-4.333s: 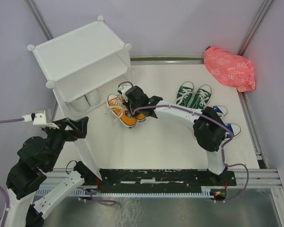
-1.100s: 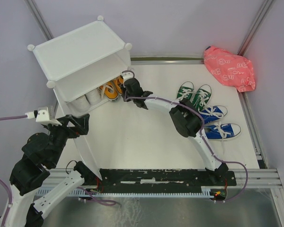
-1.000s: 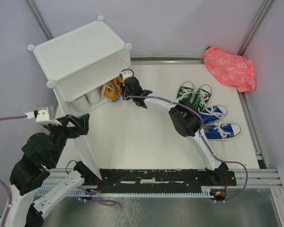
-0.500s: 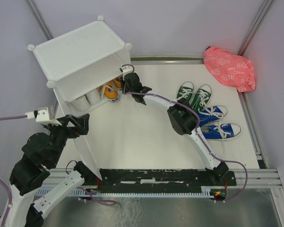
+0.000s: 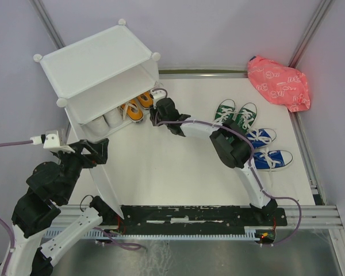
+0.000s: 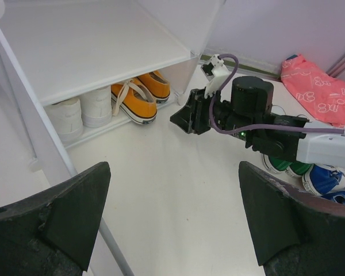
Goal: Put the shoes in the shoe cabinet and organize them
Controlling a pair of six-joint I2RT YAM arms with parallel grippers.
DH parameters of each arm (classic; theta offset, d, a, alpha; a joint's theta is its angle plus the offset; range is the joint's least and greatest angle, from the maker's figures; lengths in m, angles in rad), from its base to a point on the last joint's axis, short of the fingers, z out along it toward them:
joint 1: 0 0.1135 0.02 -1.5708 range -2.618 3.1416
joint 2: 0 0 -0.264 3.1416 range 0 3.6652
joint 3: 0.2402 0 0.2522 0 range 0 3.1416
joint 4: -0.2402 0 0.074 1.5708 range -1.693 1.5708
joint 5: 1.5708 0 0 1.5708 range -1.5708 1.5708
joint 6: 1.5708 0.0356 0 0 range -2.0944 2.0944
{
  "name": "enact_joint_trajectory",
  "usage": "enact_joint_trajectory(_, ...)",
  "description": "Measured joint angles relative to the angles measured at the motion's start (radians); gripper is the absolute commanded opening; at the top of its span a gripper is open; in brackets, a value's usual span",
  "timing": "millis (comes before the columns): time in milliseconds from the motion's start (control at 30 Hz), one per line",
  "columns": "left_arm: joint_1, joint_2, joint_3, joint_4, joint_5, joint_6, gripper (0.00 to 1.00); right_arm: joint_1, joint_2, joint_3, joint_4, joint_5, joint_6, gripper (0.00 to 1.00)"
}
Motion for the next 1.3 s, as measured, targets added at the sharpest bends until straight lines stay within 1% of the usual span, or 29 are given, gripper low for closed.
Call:
enact_joint_trajectory(133, 0.000, -0.004, -0.001, 0.001, 0.000, 0.000, 0.99, 0.043, 0.001, 0.027, 0.020, -0.051, 0.018, 0.38)
enact_joint_trajectory(300, 0.000, -0.006, -0.001, -0.001, -0.001, 0.000, 0.99, 0.077, 0.066, 0.143, 0.035, -0.086, 0.053, 0.38)
enact_joint_trajectory(500, 0.000, -0.006, 0.000, -0.002, -0.002, 0.000, 0.99, 0.071, 0.180, 0.291, 0.049, -0.074, 0.079, 0.39)
enact_joint_trajectory(700, 0.000, -0.006, 0.001, -0.005, -0.006, 0.000, 0.99, 0.067, 0.354, 0.550, 0.021, -0.056, 0.082, 0.39)
enact_joint_trajectory(833, 0.000, -0.006, 0.002, -0.006, -0.009, 0.000, 0.99, 0.066, 0.366, 0.570, 0.014, -0.053, 0.089, 0.40)
enact_joint_trajectory(933, 0.000, -0.006, 0.002, -0.006, -0.008, 0.000, 0.99, 0.066, 0.317, 0.459, 0.043, -0.047, 0.096, 0.42)
enact_joint_trajectory(1033, 0.000, -0.006, 0.002, -0.006, -0.008, 0.000, 0.99, 0.066, 0.214, 0.261, 0.043, -0.029, 0.102, 0.43)
enact_joint_trajectory(1067, 0.000, -0.006, 0.002, -0.006, -0.007, 0.000, 0.99, 0.066, 0.174, 0.193, 0.039, -0.021, 0.103, 0.45)
enact_joint_trajectory(1167, 0.000, -0.006, 0.002, -0.005, -0.002, 0.000, 0.99, 0.066, 0.012, -0.007, -0.006, 0.017, 0.099, 0.54)
enact_joint_trajectory(1233, 0.000, -0.006, 0.002, -0.005, 0.001, 0.000, 0.99, 0.066, -0.089, -0.088, -0.048, 0.051, 0.088, 0.63)
enact_joint_trajectory(1300, 0.000, -0.006, 0.002, -0.005, 0.003, 0.000, 0.99, 0.067, -0.238, -0.177, -0.110, 0.116, 0.068, 0.73)
